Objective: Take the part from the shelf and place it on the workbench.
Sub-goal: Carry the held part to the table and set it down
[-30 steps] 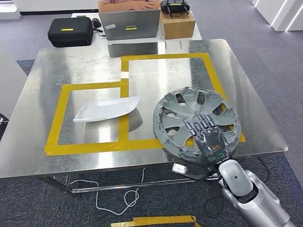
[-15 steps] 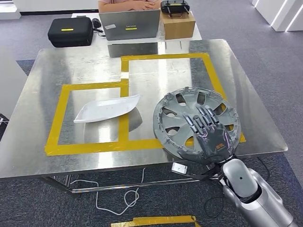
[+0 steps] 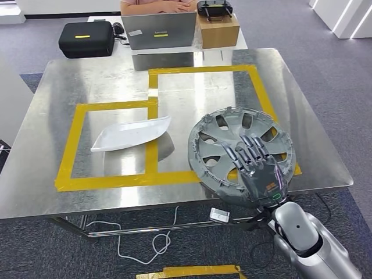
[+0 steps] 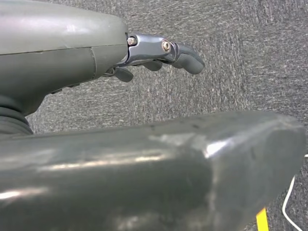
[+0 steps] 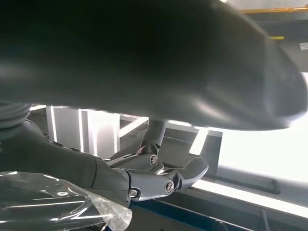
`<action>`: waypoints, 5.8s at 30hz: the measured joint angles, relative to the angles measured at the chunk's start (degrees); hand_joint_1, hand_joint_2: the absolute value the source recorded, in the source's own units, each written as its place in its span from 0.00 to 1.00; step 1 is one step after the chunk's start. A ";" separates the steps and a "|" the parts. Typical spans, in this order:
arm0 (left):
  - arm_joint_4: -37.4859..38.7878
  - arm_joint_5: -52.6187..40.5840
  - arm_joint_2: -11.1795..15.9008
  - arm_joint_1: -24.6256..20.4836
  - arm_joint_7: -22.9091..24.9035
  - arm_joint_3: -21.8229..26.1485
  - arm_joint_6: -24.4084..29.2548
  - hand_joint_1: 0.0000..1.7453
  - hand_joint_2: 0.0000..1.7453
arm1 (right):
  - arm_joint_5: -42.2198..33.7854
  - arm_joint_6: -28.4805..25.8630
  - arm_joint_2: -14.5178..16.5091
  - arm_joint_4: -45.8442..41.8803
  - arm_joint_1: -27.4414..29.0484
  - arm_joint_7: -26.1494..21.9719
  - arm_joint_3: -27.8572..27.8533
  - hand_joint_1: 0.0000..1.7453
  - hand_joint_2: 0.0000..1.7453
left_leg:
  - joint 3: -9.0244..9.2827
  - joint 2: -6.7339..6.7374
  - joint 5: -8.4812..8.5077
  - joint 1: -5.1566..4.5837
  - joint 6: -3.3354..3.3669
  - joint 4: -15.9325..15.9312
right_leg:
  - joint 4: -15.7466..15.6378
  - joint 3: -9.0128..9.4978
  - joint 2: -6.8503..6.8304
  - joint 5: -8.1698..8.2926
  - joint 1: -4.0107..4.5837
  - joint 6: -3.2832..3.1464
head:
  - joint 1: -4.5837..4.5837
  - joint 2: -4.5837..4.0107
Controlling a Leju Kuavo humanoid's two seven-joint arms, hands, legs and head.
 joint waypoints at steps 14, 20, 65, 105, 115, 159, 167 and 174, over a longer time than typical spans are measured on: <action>0.00 1.26 0.00 0.58 0.90 -0.02 -0.35 0.00 0.00 | 0.19 -2.03 0.00 -0.91 3.72 -0.20 -0.01 0.00 0.00 | -0.03 -0.03 -0.37 -0.54 0.75 0.15 | -0.39 0.19 -0.14 0.15 -0.46 0.69 | -0.03 0.00; 0.00 1.46 0.00 0.87 1.14 -0.02 -0.35 0.00 0.00 | 0.33 -2.22 0.00 -1.24 4.05 -0.20 -0.16 0.00 0.00 | 0.55 -0.11 0.22 0.09 1.45 -1.06 | -0.35 -0.04 0.34 -0.31 -0.56 1.19 | -0.01 0.00; -1.03 7.27 -0.33 3.44 7.10 -4.06 1.21 0.00 0.00 | -2.25 1.07 0.03 -2.35 11.36 -0.19 -2.97 0.00 0.00 | -3.32 -1.48 1.43 -0.15 -1.04 1.04 | -2.29 1.48 3.45 0.95 0.21 -1.80 | -0.12 0.00; 15.40 21.94 3.40 0.86 9.39 -29.57 22.98 0.00 0.00 | -63.55 9.56 14.78 9.51 37.83 11.97 -25.04 0.00 0.00 | 4.32 -1.64 -1.83 0.08 -0.10 1.41 | 0.26 -2.95 2.78 3.15 0.71 -1.68 | -0.14 0.00; 14.89 27.65 6.87 4.05 16.08 -36.31 22.28 0.00 0.00 | -66.13 13.07 18.93 15.81 39.93 14.28 -29.93 0.00 0.00 | 2.11 -0.61 1.18 0.27 1.26 -3.42 | 15.20 -8.36 3.72 -6.28 0.33 0.75 | 0.35 0.01; -1.99 26.36 10.49 14.98 18.69 -35.39 9.80 0.00 0.00 | -85.89 4.18 14.02 24.49 39.18 17.01 -17.57 0.00 0.00 | -3.47 -0.61 -6.08 0.27 -2.00 8.41 | -3.04 3.87 3.15 0.09 0.88 -3.04 | 0.15 0.02; -2.49 26.44 10.39 15.41 19.58 -34.82 9.61 0.00 0.00 | -90.13 0.38 11.93 24.68 38.54 15.92 -13.31 0.00 0.00 | 7.54 -0.77 -2.67 0.54 -1.18 -2.00 | -1.07 0.06 2.81 1.88 1.13 -1.96 | 0.16 0.02; -2.94 26.51 10.00 15.72 19.65 -34.56 9.53 0.00 0.00 | -90.70 -0.26 10.65 24.72 38.21 15.68 -11.55 0.00 0.00 | 5.71 -0.48 -1.01 0.58 1.21 -3.97 | 9.47 -5.31 3.58 -4.03 0.88 0.04 | 0.73 0.02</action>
